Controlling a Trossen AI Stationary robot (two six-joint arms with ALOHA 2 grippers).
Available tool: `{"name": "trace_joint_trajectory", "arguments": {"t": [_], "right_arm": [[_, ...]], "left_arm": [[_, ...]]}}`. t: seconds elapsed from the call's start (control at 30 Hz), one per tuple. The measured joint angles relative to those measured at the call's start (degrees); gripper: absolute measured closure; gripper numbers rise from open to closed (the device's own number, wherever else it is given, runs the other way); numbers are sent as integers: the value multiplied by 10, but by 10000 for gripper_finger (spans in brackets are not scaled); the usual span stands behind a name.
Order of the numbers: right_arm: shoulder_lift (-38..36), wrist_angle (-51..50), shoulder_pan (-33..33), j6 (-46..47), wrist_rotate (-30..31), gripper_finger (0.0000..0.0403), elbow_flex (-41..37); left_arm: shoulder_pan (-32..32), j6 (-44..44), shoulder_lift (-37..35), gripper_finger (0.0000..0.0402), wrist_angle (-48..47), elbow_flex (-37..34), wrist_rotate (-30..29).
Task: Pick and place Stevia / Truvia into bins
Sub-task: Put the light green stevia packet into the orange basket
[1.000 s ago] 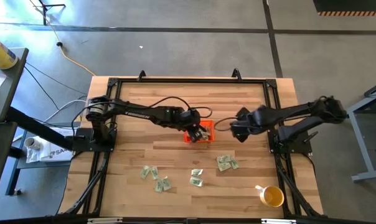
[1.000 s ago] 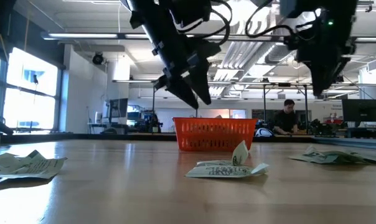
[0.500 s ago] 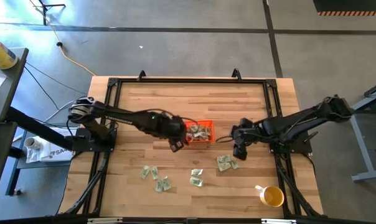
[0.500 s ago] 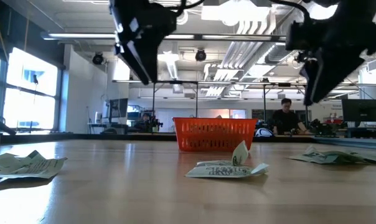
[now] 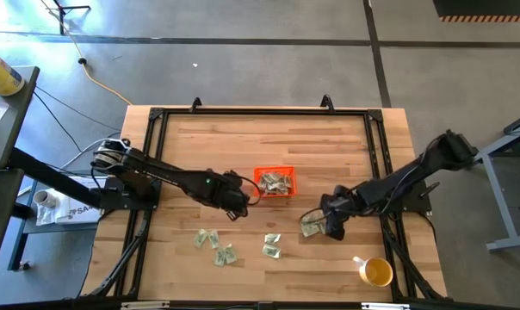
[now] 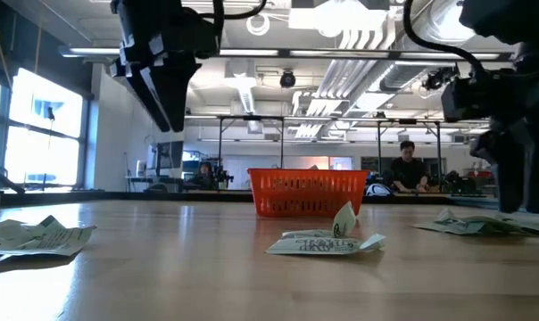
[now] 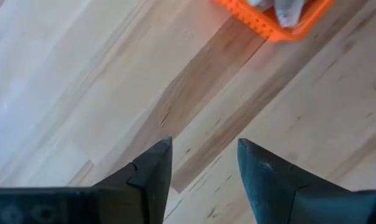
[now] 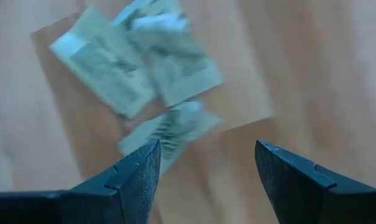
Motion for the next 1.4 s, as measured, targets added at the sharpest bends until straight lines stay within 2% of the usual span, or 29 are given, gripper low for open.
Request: {"name": "trace_joint_trajectory", "arguments": {"t": [0.23,0.4,0.57,0.7,0.87,1.1,1.13,1.27,1.33,1.4], "right_arm": [[44,47,53,111,4,151,0],[74,41,75,183,68,151,3],[101,39,82,196,159,151,3],[118,19,69,201,179,162,4],[108,0,42,201,163,223,3],[54,-30,-13,198,156,382,-2],[41,-38,-23,197,156,391,-1],[-14,-50,-67,189,203,382,45],[-26,-47,-92,139,220,392,75],[-23,-15,-118,53,210,397,112]], "left_arm": [[1,4,0,188,4,-11,-1],[1,17,0,188,6,-11,-8],[1,19,0,188,6,-11,-16],[1,21,0,188,6,-11,-22],[1,21,0,188,6,-11,-22],[1,20,0,188,-8,-11,-22],[1,20,0,188,-15,-11,-19],[1,-7,-10,188,-23,-32,-2],[-3,-30,-32,188,-12,-63,8],[-12,-65,-64,188,11,-104,14]]}}
